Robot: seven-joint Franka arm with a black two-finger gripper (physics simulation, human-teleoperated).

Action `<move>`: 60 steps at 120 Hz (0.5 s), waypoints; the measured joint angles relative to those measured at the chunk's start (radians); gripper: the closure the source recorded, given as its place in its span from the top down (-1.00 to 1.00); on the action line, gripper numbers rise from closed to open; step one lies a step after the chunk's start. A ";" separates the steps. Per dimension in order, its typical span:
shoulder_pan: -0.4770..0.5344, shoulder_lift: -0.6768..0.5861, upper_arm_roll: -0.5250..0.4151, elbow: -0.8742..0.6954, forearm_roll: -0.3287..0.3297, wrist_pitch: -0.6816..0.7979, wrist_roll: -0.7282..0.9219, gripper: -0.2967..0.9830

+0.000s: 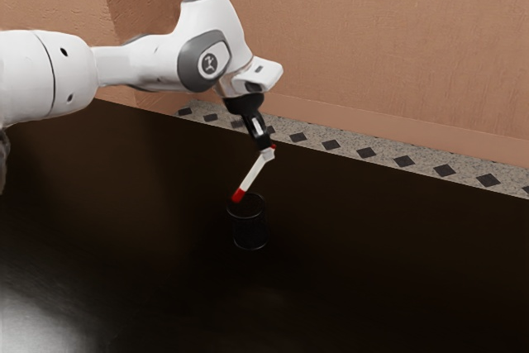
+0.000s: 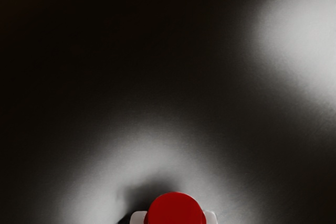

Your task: Put the marker into the pen holder.

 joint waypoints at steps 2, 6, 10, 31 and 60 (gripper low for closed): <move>-0.001 0.008 0.000 0.007 0.000 0.000 0.003 -0.59; -0.001 0.020 0.000 0.017 -0.001 0.000 0.010 -0.58; -0.001 0.032 0.001 0.025 -0.002 0.001 0.016 -0.58; 0.010 0.081 0.006 0.047 -0.007 0.001 0.042 -0.57; 0.032 0.134 0.008 0.049 -0.047 0.002 0.069 -0.56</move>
